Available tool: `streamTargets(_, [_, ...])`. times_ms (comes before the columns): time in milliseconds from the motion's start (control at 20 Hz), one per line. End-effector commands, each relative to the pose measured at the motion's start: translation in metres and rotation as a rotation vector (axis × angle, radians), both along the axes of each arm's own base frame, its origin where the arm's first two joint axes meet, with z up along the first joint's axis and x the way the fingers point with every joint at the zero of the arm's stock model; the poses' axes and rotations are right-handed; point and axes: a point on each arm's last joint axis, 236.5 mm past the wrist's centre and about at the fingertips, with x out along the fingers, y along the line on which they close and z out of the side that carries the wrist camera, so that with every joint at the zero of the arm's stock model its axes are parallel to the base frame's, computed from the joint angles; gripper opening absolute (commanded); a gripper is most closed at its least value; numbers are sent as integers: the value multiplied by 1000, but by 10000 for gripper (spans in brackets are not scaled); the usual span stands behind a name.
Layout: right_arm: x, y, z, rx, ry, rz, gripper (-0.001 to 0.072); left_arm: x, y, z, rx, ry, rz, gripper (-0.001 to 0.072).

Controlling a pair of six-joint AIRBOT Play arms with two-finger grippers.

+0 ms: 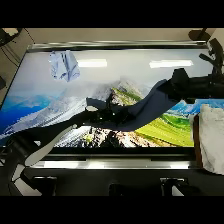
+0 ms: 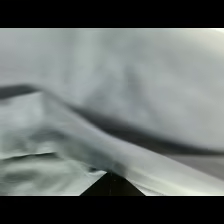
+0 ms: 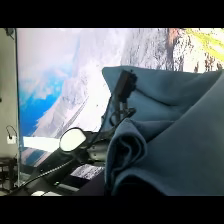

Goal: Fold the shirts.

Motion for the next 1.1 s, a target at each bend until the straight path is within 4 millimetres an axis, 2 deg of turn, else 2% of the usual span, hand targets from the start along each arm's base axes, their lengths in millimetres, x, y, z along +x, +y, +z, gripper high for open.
streamTargets(0, [21,7,-8,8,-17,-5,46,22,55,31,102,-211,-47,28])
streamTargets(50, [28,22,-17,11,-5,28,46,36,88,46,173,-269,-19,28])
streamTargets(100, [35,40,-27,17,8,58,47,53,127,70,244,-360,26,29])
streamTargets(200, [52,86,-50,43,19,108,47,79,205,134,333,-533,161,29])
streamTargets(250, [62,110,-61,69,21,122,47,85,241,169,350,-597,244,29])
streamTargets(350, [79,165,-91,133,45,132,47,82,308,238,364,-704,417,30])
streamTargets(450, [90,210,-126,209,106,115,48,62,352,285,382,-782,526,30])
streamTargets(500, [91,230,-141,249,134,116,49,47,367,306,393,-820,563,30])
streamTargets(600, [91,262,-169,318,192,116,49,20,381,335,415,-888,601,31])
streamTargets(750, [86,290,-206,363,283,89,63,-11,379,357,421,-943,604,31])
streamTargets(800, [86,293,-214,365,295,80,207,-16,376,361,417,-949,602,31])
streamTargets(850, [83,296,-218,368,310,86,485,-20,375,364,408,-947,606,31])
streamTargets(900, [79,297,-217,360,307,115,644,-22,374,365,409,-953,607,31])
streamTargets(950, [76,292,-213,350,291,158,686,-22,375,365,410,-953,607,31])
streamTargets(1000, [76,281,-208,331,273,194,685,-21,375,365,410,-952,607,31])
streamTargets(1050, [77,262,-204,298,268,218,685,-21,375,364,410,-950,607,31])
